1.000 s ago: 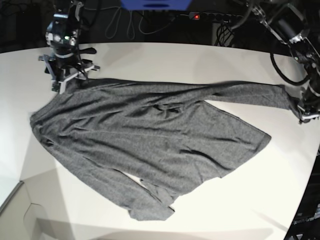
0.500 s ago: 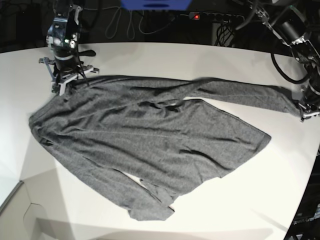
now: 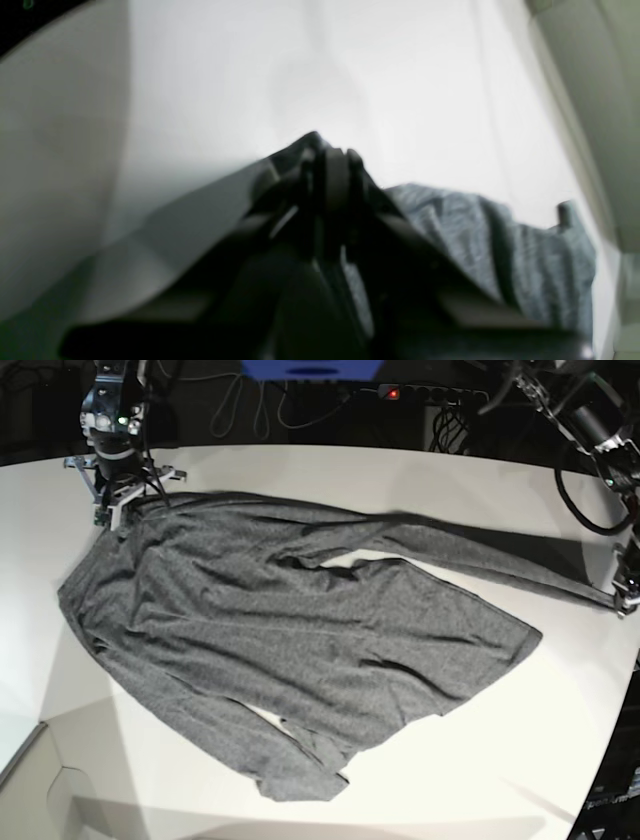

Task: Layout the t-shirt on the table in an organized manner, then fold the t-shirt properly
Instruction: 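Pull the sleeve with the left gripper to stretch the shirt flat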

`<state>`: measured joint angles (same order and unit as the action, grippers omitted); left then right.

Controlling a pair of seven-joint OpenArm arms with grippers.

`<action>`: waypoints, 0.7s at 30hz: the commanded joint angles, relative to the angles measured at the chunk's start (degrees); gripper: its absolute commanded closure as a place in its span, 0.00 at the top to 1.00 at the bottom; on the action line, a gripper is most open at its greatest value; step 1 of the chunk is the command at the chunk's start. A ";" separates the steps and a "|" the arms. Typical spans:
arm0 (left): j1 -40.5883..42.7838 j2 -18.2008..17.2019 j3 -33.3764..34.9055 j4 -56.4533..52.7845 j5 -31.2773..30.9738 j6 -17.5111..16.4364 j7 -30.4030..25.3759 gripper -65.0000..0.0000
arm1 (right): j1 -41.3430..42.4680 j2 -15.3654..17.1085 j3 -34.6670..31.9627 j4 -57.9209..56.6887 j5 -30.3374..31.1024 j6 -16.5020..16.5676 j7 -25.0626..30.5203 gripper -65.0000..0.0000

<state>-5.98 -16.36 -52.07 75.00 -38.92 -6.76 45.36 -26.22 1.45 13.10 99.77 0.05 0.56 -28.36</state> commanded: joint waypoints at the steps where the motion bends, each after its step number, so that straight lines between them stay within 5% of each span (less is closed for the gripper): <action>1: -2.42 -1.44 -0.01 0.56 -0.69 -0.31 -1.19 0.00 | -0.20 0.88 0.30 0.85 -0.01 -0.25 0.71 0.00; 15: -11.91 0.49 0.43 -6.04 11.27 -0.22 -0.40 0.00 | -2.13 2.28 -0.05 1.20 -0.01 -0.25 0.71 0.00; 21: -14.64 0.32 0.43 -10.52 13.38 -0.22 6.64 0.00 | -2.22 2.28 -0.05 1.20 -0.01 -0.16 0.80 0.00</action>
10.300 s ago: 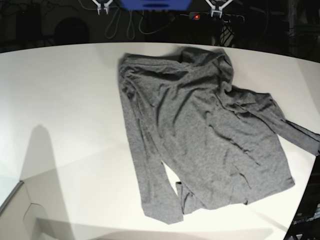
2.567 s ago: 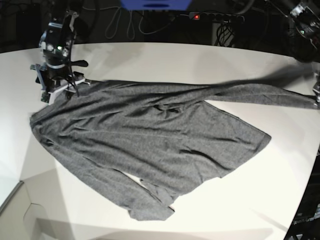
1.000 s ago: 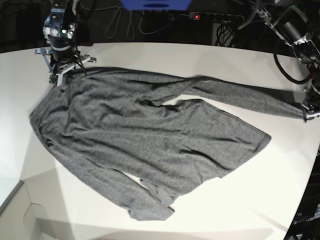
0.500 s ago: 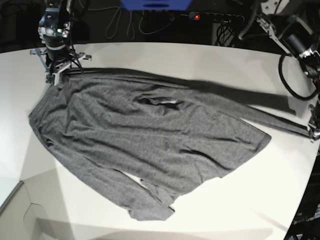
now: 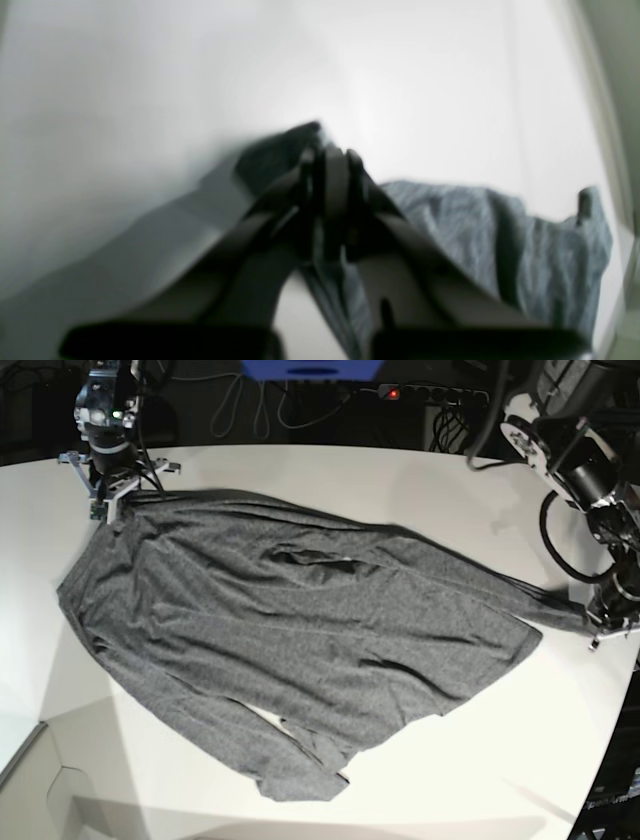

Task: Layout the t-shirt on the table in an organized manner, then fold the t-shirt properly
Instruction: 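Pull the sleeve with the left gripper to stretch the shirt flat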

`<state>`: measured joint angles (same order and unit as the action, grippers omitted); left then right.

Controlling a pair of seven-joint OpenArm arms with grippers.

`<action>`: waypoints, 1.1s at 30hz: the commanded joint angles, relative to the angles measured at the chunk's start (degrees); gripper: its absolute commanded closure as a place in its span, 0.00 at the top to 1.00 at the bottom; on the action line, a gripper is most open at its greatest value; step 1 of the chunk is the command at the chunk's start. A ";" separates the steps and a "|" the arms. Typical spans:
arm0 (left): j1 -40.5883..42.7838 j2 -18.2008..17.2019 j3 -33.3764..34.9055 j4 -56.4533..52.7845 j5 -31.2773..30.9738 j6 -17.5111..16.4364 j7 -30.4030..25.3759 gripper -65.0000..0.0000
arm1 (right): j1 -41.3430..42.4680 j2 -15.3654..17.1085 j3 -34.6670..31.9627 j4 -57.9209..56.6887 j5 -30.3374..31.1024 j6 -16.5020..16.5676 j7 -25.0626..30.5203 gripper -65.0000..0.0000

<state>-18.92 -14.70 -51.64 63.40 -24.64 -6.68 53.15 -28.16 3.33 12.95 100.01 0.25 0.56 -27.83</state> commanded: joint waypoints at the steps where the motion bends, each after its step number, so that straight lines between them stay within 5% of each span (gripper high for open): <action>1: -1.96 -1.35 -0.01 1.09 -0.98 -0.31 -0.27 0.00 | -0.28 0.40 0.10 0.96 -0.21 -0.16 0.27 0.00; 7: -1.70 -0.82 -0.10 10.58 -4.94 -0.93 0.70 0.00 | -0.28 0.40 0.10 1.05 -0.21 -0.16 0.27 0.00; 12: 8.41 -0.82 -0.36 24.65 -17.33 -0.40 2.46 0.00 | 0.16 0.40 0.10 1.05 -0.21 -0.16 0.27 0.00; 17: 18.70 -0.73 -1.24 34.41 -23.14 -0.40 1.84 0.00 | 0.43 0.40 0.10 1.05 -0.21 -0.16 0.27 0.00; 24: 29.07 5.16 -9.51 46.80 -26.30 -0.40 2.55 0.00 | 1.57 1.63 0.10 0.78 -0.21 -0.16 0.27 0.00; 28: 31.71 6.74 -10.47 47.42 -25.77 -0.40 2.55 0.00 | 2.18 1.63 0.10 0.87 -0.21 -0.16 0.27 0.00; 33: 24.15 6.30 -5.73 35.02 -22.70 -0.31 2.20 0.00 | 2.45 2.60 0.10 0.70 -0.21 -0.16 0.27 0.00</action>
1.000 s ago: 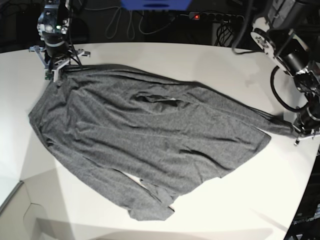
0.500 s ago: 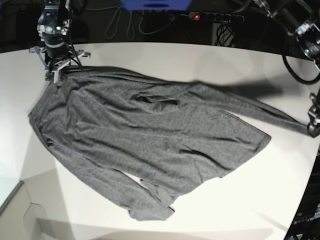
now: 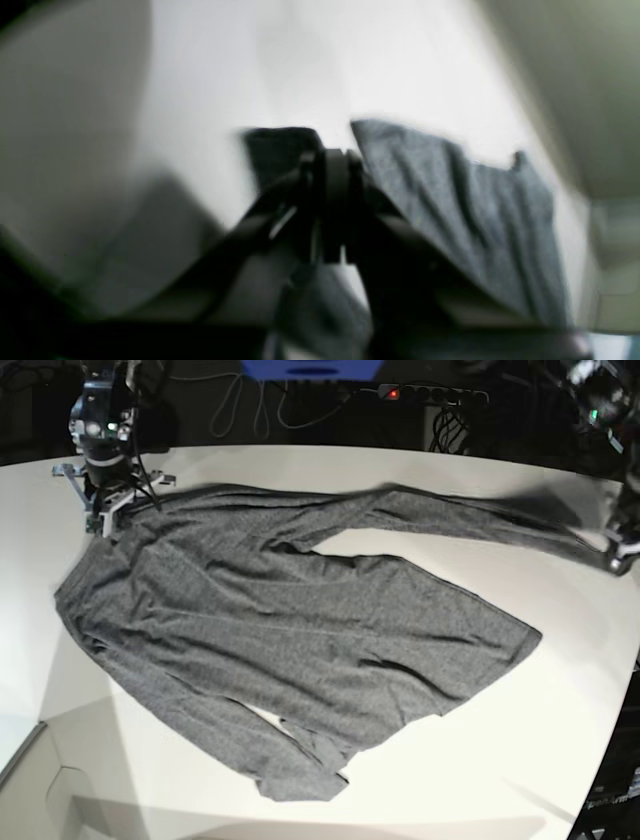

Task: Layout the t-shirt on the table in an organized manner, then fold the t-shirt properly
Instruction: 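Pull the sleeve with the left gripper to stretch the shirt flat, then drag the shirt side with the left gripper away from the right gripper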

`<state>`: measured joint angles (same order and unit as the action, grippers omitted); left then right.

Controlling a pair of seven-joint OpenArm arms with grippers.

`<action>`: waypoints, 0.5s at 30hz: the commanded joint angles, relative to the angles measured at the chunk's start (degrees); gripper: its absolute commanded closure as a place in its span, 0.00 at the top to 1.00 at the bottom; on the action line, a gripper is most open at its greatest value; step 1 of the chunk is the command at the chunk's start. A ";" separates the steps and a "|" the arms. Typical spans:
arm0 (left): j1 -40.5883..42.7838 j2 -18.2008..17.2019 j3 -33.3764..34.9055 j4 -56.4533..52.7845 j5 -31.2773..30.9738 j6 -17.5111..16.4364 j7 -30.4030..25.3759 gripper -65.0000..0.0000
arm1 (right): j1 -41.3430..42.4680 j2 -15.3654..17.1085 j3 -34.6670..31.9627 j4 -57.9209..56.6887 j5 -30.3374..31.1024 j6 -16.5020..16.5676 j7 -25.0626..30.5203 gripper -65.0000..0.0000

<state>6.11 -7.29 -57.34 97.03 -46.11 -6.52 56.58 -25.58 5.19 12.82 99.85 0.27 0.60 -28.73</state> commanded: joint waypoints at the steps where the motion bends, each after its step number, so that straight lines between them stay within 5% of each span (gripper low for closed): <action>1: -2.90 -1.19 0.59 -0.81 0.26 -0.46 -1.41 0.00 | -0.22 0.92 0.24 0.85 -0.23 -0.21 1.17 0.00; 9: -16.35 -1.28 1.21 -18.66 14.06 -0.46 -1.59 0.01 | -0.66 2.24 0.41 0.85 -0.23 -0.21 1.17 0.00; 15: -20.04 -2.07 1.30 -26.57 16.35 -0.73 -1.59 0.01 | -0.66 2.24 0.41 0.76 -0.23 -0.21 1.17 0.00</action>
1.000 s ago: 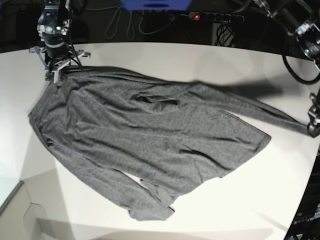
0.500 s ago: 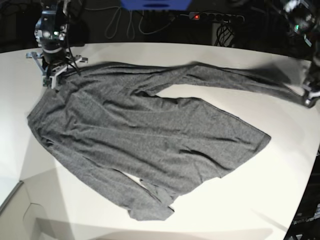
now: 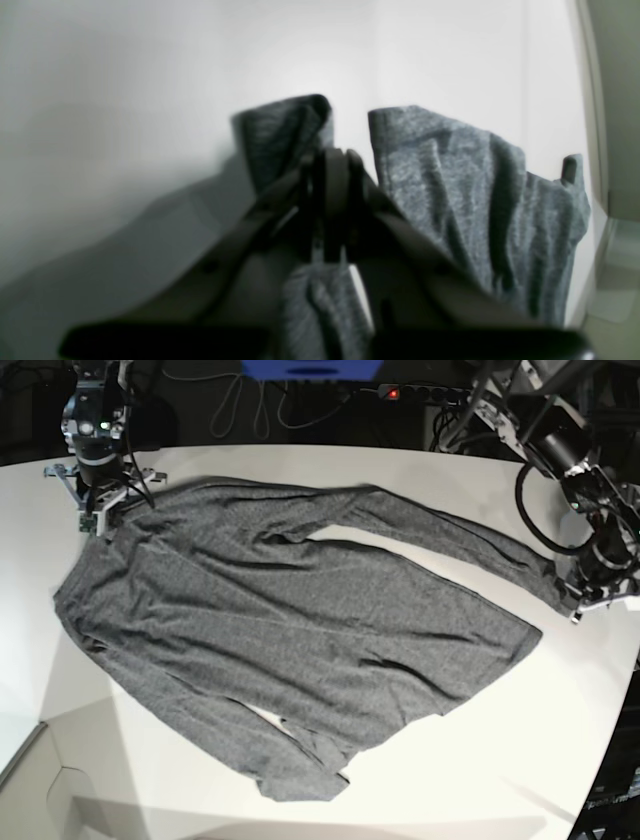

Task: Layout the t-shirt on the table in an organized manner, then fold the t-shirt properly
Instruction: 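Drag the shirt side with the left gripper away from the right gripper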

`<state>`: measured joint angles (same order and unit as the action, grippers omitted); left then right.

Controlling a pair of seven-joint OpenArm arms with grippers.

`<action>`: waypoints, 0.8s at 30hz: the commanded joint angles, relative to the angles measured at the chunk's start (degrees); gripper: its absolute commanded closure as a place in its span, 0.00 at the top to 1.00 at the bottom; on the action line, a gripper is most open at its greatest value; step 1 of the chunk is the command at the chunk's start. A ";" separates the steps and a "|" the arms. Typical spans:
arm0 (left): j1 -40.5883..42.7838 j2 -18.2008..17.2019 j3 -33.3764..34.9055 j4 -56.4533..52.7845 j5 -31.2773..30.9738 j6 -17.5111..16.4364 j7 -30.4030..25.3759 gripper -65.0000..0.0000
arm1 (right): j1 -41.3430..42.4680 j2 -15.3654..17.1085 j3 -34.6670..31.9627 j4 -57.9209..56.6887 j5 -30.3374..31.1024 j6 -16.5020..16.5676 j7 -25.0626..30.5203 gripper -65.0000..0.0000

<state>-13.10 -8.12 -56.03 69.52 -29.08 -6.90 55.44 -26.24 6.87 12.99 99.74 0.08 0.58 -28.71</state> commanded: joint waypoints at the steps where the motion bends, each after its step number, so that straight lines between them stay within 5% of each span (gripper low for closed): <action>1: -1.36 -1.24 -0.01 -0.20 -0.94 -0.36 -0.45 0.01 | 0.00 0.55 0.32 0.87 -0.03 -0.18 1.15 0.00; 3: -2.15 -1.68 -0.01 -1.78 -0.94 -0.36 -0.45 0.05 | 0.00 0.55 0.32 0.87 -0.03 -0.18 1.15 0.00; 9: -2.94 -1.95 -0.01 -2.57 -1.03 -0.62 -0.45 0.38 | 0.00 0.64 0.15 0.87 -0.03 -0.18 1.15 0.00; 20: -7.69 -1.42 5.35 -2.92 -0.77 -0.53 -0.63 0.40 | 0.26 0.64 0.06 0.87 -0.03 -0.18 1.15 0.00; 24: -7.25 -0.63 9.92 -2.92 -0.94 -0.27 -6.43 0.40 | 0.35 0.64 0.06 0.87 -0.03 -0.18 1.15 0.00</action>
<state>-19.07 -8.25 -46.22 65.60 -29.12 -6.85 48.93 -25.98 6.94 12.93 99.74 0.05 0.58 -28.71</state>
